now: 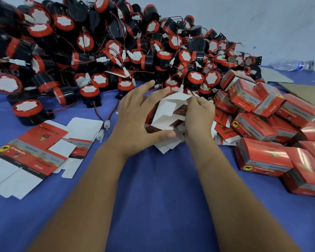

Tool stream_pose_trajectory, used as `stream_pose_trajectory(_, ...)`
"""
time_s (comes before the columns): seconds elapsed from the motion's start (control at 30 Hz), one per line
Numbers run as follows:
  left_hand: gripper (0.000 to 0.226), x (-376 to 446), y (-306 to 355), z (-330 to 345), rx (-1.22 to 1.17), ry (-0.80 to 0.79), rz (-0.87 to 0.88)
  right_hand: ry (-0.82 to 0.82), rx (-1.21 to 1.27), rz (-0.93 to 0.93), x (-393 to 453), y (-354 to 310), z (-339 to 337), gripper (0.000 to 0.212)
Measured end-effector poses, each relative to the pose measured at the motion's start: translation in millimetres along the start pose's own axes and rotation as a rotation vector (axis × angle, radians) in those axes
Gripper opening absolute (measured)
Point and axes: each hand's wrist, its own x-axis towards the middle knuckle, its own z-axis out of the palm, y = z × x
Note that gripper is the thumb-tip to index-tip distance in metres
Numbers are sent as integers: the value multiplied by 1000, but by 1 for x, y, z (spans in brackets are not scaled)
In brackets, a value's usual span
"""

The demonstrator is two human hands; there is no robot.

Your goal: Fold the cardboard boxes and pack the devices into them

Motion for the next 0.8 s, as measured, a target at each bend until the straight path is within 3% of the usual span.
stream_pose_trajectory(0.13,66,2,4,0,-66,122,9,-51,93,21,-5,-4,-2,30)
stream_pose_trajectory(0.27,32,6,9,-2,-569,312,-183,-353,186,-71,-10,-11,1,22)
stream_pose_trajectory(0.43,26,9,1,-4,-780,369,-350,-595,68,-127,-22,-9,12,21)
stream_pose_trajectory(0.57,21,11,-2,1,-940,339,-464,-554,-85,-164,-26,-5,14,18)
stream_pose_trajectory(0.73,22,13,-4,2,-1007,369,-508,-641,-51,-3,-28,1,12,11)
stream_pose_trajectory(0.8,31,14,-3,-1,-1091,356,-509,-640,-79,21,-27,3,11,11)
